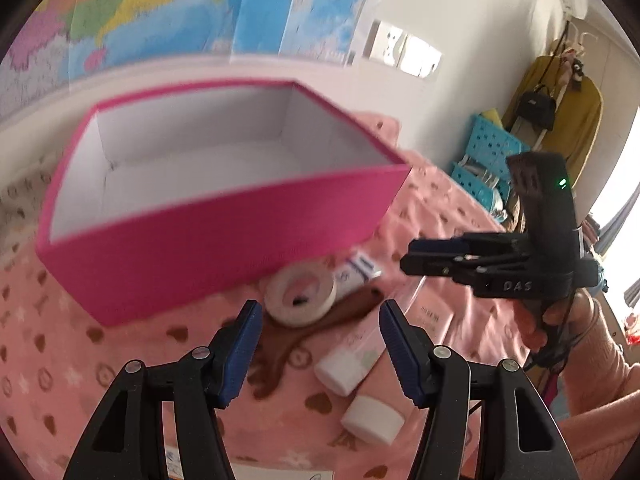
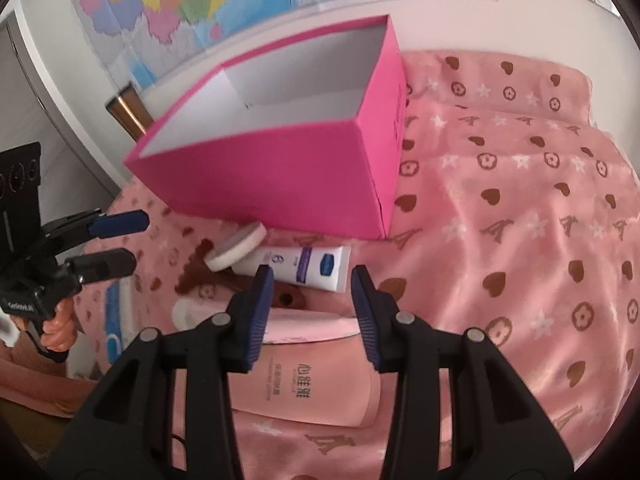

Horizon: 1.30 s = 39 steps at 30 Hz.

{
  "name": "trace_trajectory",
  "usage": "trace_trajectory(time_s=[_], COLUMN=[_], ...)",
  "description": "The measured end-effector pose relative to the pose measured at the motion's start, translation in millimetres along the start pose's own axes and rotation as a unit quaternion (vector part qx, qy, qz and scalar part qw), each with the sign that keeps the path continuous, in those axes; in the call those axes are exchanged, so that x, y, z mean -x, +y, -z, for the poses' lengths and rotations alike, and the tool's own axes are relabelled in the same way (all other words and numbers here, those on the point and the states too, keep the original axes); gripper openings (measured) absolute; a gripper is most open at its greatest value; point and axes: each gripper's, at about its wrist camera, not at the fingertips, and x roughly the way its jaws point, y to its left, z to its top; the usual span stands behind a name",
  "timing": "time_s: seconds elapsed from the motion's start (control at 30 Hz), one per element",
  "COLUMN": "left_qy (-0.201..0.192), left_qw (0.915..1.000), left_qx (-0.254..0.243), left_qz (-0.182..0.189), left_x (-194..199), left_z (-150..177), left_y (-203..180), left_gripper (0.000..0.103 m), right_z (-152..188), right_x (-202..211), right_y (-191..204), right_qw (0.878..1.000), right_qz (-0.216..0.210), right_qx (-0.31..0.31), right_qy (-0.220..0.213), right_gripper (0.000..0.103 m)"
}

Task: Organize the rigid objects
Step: 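Reach the right gripper to the brown wooden back-scratcher and grasp its handle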

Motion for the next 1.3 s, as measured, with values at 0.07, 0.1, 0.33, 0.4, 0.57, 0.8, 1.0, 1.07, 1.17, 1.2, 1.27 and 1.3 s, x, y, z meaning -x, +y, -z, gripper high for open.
trace_trajectory(time_s=[0.07, 0.1, 0.33, 0.4, 0.57, 0.8, 1.0, 1.07, 1.17, 1.2, 1.27, 1.3], left_qy=[0.013, 0.017, 0.035, 0.042, 0.065, 0.082, 0.093, 0.094, 0.095, 0.096, 0.095, 0.095], left_qw=[0.9999, 0.9998, 0.999, 0.9984, 0.9961, 0.9924, 0.9912, 0.9916, 0.9918, 0.992, 0.9931, 0.9934], left_qx=[0.009, 0.012, 0.027, 0.034, 0.058, 0.091, 0.092, 0.087, 0.082, 0.079, 0.067, 0.063], left_qz=[-0.002, -0.005, -0.011, -0.019, -0.014, 0.005, 0.018, 0.015, 0.02, 0.022, 0.016, 0.012], left_x=[-6.3, -8.7, -20.5, -23.8, -30.9, -29.6, -34.4, -36.9, -39.5, -41.0, -42.8, -44.3], left_z=[4.9, 6.9, 11.9, 11.0, 12.1, 15.1, 16.5, 15.7, 14.4, 14.1, 14.1, 13.9], left_y=[3.0, 4.2, 15.4, 19.4, 33.0, 51.3, 54.3, 51.2, 48.7, 46.1, 40.5, 38.0], left_gripper=[0.062, 0.062, 0.062, 0.062, 0.062, 0.062, 0.063, 0.063, 0.064, 0.064, 0.064, 0.064], right_z=[2.4, 4.1, 12.1, 9.1, 0.8, -0.3, 1.0, 3.3, 6.3, 6.7, 6.6, 6.2], right_x=[-2.1, -3.0, 1.0, -0.8, -25.7, -45.6, -50.2, -48.0, -39.2, -37.1, -36.4, -37.7], right_y=[-0.1, -0.5, 4.7, 4.8, -1.2, 0.2, 4.4, 3.6, 4.2, 6.7, 15.7, 19.5], right_qw=[1.0, 1.0, 0.999, 0.999, 0.996, 0.993, 0.991, 0.99, 0.982, 0.98, 0.982, 0.985], right_qz=[-0.001, 0.0, -0.017, -0.03, -0.035, -0.059, -0.087, -0.1, -0.158, -0.171, -0.161, -0.148], right_qx=[0.001, 0.001, 0.008, -0.003, -0.039, -0.055, -0.064, -0.074, -0.097, -0.1, -0.095, -0.09], right_qy=[0.01, 0.016, 0.033, 0.034, 0.07, 0.087, 0.073, 0.061, 0.034, 0.027, 0.017, 0.014], right_gripper=[0.043, 0.043, 0.043, 0.043, 0.043, 0.043, 0.049, 0.051, 0.05, 0.05, 0.05, 0.05])
